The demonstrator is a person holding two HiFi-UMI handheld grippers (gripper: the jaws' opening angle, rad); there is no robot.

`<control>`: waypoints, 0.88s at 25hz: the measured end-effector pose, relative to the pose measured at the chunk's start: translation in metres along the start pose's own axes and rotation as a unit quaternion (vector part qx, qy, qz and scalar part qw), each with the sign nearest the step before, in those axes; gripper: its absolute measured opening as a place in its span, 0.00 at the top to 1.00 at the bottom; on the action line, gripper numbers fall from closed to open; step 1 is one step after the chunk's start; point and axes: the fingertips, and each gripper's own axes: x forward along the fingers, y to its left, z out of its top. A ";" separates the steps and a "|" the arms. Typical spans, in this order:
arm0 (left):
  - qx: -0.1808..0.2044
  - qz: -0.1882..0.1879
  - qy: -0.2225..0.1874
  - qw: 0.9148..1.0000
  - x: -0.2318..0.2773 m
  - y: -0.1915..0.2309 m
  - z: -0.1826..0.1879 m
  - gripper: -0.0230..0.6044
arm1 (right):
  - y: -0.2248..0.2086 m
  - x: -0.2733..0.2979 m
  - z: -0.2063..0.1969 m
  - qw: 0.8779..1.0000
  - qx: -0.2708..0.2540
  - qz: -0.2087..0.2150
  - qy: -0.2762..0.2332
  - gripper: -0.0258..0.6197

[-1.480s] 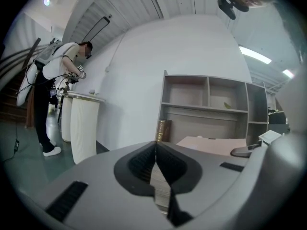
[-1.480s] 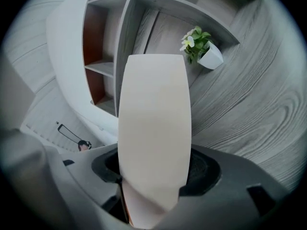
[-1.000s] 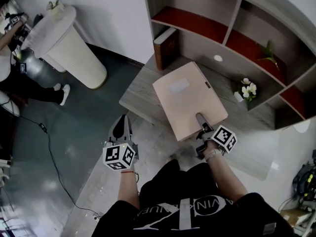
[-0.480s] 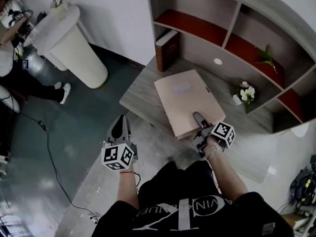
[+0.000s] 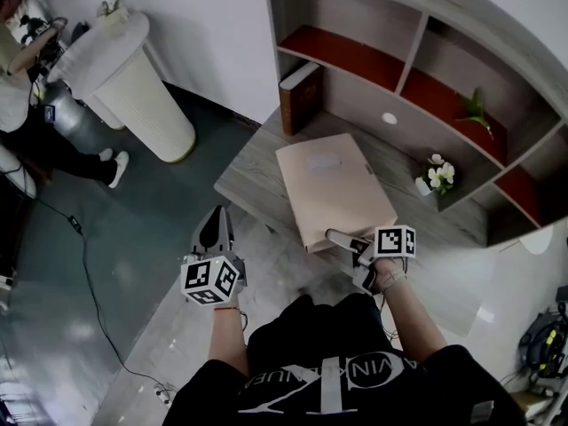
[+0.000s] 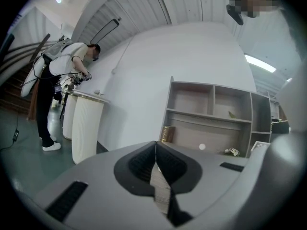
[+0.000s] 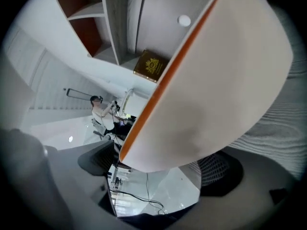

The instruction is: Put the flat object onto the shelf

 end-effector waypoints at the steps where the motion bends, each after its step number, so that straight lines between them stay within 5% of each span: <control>1: 0.000 0.000 0.000 1.000 0.000 -0.001 0.001 0.95 | -0.001 0.001 -0.003 1.000 -0.004 -0.004 0.007 0.12; 22: -0.008 -0.006 0.002 1.000 0.005 0.004 0.000 0.95 | -0.025 0.008 -0.054 0.987 -0.060 -0.067 0.135 0.14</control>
